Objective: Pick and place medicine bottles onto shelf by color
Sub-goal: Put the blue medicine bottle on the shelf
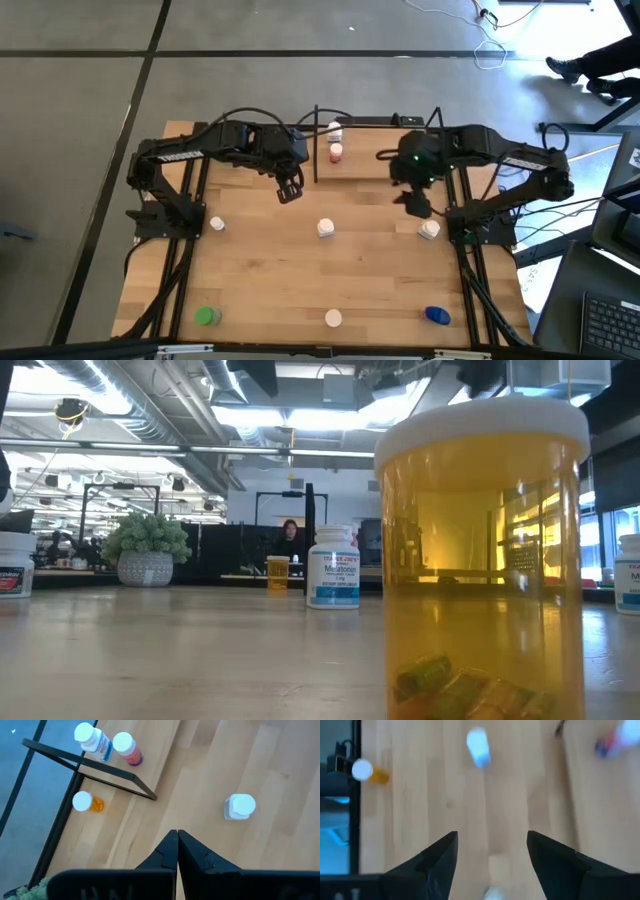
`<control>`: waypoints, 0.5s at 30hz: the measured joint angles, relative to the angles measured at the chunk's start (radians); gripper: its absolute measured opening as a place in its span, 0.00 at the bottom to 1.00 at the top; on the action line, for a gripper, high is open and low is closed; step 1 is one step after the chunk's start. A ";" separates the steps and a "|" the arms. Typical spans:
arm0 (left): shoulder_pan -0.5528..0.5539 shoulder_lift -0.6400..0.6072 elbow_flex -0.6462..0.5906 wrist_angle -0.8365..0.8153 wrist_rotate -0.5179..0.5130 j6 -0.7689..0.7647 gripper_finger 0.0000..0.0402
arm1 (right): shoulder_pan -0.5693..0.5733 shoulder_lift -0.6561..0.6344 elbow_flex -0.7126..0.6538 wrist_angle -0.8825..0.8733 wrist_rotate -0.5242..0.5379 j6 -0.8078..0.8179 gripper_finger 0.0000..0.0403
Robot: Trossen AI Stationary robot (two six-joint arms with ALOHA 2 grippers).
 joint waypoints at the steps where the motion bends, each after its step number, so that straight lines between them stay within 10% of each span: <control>1: -0.005 0.000 0.000 0.000 -0.002 -0.006 0.00 | 0.009 -0.004 0.000 -0.034 0.002 0.028 0.59; 15: -0.079 0.000 0.000 0.001 -0.033 -0.086 0.00 | 0.110 -0.140 -0.115 -0.233 0.063 0.301 0.59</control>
